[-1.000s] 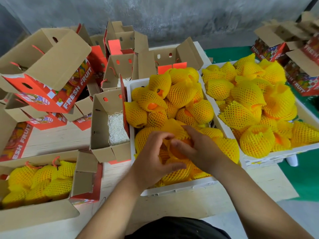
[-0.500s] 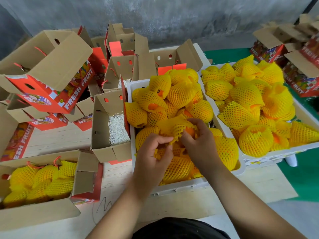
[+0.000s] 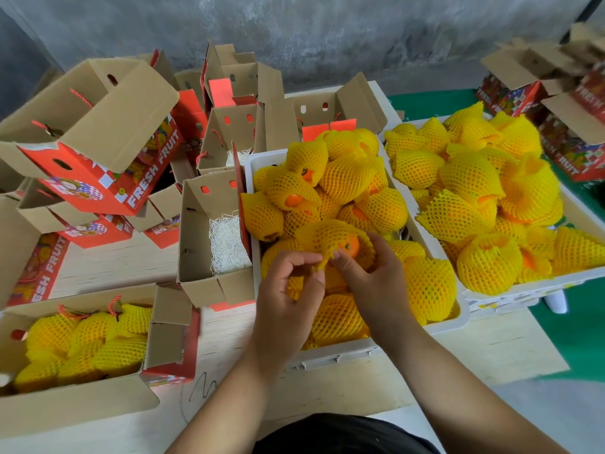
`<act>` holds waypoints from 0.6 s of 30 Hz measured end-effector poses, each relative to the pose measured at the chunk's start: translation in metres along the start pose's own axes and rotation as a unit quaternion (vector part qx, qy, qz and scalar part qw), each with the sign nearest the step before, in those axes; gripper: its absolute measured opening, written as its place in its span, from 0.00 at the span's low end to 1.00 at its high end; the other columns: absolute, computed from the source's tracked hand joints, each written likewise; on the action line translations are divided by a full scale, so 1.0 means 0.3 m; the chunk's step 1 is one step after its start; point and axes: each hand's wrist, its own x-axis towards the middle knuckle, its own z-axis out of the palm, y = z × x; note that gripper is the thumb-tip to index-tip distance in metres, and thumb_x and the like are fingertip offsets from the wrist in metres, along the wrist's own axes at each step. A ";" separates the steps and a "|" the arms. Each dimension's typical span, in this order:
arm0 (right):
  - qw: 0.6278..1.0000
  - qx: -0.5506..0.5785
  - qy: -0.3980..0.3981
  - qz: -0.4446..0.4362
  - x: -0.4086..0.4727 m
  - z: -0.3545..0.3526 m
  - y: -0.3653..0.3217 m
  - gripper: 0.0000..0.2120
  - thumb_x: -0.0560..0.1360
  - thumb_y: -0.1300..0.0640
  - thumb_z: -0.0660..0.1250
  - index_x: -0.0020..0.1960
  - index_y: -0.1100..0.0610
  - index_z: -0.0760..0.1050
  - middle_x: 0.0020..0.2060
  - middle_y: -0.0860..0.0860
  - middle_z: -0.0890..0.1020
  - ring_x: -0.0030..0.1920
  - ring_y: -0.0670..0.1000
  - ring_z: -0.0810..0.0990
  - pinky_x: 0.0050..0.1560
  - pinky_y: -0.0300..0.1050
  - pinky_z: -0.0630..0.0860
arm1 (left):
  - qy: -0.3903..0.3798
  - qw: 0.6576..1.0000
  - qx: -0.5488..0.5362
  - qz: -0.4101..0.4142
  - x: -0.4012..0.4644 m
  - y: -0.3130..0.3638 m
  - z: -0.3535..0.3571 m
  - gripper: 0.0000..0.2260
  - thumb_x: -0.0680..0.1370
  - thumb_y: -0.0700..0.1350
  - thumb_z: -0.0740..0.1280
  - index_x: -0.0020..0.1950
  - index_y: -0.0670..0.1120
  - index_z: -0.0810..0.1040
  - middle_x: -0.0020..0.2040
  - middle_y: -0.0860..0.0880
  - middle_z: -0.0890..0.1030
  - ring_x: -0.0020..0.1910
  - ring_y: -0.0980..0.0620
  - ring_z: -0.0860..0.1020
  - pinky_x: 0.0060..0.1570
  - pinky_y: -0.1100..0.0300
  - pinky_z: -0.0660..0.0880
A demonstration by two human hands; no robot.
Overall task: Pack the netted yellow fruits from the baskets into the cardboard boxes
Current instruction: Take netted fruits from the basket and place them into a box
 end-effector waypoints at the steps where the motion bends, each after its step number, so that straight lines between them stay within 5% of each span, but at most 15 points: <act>1: 1.000 0.004 0.016 -0.009 -0.008 0.009 0.000 0.17 0.72 0.43 0.77 0.59 0.45 0.80 0.50 0.47 0.87 0.52 0.49 0.86 0.54 0.58 0.83 | -0.011 1.000 -0.014 -0.011 -0.004 0.008 0.002 0.05 0.80 0.49 0.66 0.47 0.51 0.81 0.40 0.49 0.79 0.37 0.51 0.77 0.38 0.60 0.73; 3: 0.999 0.017 0.015 -0.024 -0.022 0.016 0.000 0.22 0.71 0.40 0.77 0.61 0.47 0.79 0.52 0.49 0.87 0.53 0.50 0.86 0.54 0.58 0.83 | 0.002 0.992 -0.069 -0.102 -0.001 0.031 0.022 0.11 0.78 0.61 0.64 0.45 0.57 0.80 0.40 0.50 0.81 0.39 0.46 0.78 0.41 0.57 0.74; 5: 0.998 -0.005 -0.020 -0.053 -0.032 0.017 0.005 0.28 0.70 0.40 0.77 0.66 0.48 0.76 0.57 0.50 0.84 0.58 0.51 0.84 0.57 0.55 0.83 | 0.018 0.949 -0.224 -0.222 0.019 0.049 0.043 0.16 0.77 0.68 0.63 0.60 0.62 0.79 0.56 0.56 0.84 0.58 0.53 0.82 0.60 0.50 0.78; 8: 0.978 -0.119 -0.101 -0.135 -0.039 0.017 0.014 0.33 0.72 0.34 0.72 0.73 0.44 0.71 0.63 0.52 0.77 0.65 0.50 0.76 0.63 0.46 0.76 | -0.047 0.865 -0.408 -0.288 0.048 0.056 0.047 0.28 0.83 0.63 0.60 0.80 0.52 0.66 0.75 0.46 0.75 0.74 0.44 0.73 0.76 0.42 0.65; 11: 0.932 -0.244 -0.167 -0.210 0.000 -0.035 0.005 0.35 0.76 0.40 0.69 0.80 0.46 0.64 0.65 0.51 0.75 0.67 0.52 0.73 0.66 0.50 0.71 | -0.034 0.872 -0.402 -0.278 0.050 0.034 0.036 0.25 0.83 0.54 0.65 0.80 0.52 0.66 0.75 0.47 0.75 0.73 0.43 0.75 0.71 0.42 0.73; 14: 0.819 -0.559 -0.055 -0.119 0.099 -0.142 -0.011 0.40 0.74 0.35 0.66 0.82 0.45 0.57 0.70 0.53 0.72 0.70 0.60 0.69 0.67 0.61 0.66 | 0.022 0.853 -0.426 -0.301 0.056 0.019 0.027 0.29 0.75 0.50 0.74 0.76 0.54 0.71 0.70 0.47 0.80 0.67 0.42 0.80 0.56 0.47 0.82; 16: 0.698 -0.710 -0.083 0.033 0.139 -0.189 -0.018 0.44 0.72 0.27 0.63 0.80 0.47 0.57 0.74 0.55 0.66 0.75 0.61 0.62 0.73 0.63 0.58 | 0.030 0.849 -0.427 -0.310 0.054 0.008 0.019 0.32 0.68 0.49 0.78 0.72 0.56 0.74 0.66 0.48 0.82 0.64 0.42 0.82 0.50 0.49 0.84; 18: 0.638 -0.754 -0.144 0.060 0.148 -0.194 -0.008 0.44 0.69 0.23 0.63 0.75 0.49 0.63 0.73 0.55 0.65 0.76 0.60 0.58 0.75 0.63 0.51 | 0.026 0.855 -0.414 -0.311 0.045 -0.003 0.018 0.32 0.68 0.46 0.79 0.70 0.57 0.74 0.65 0.48 0.83 0.63 0.43 0.82 0.49 0.50 0.84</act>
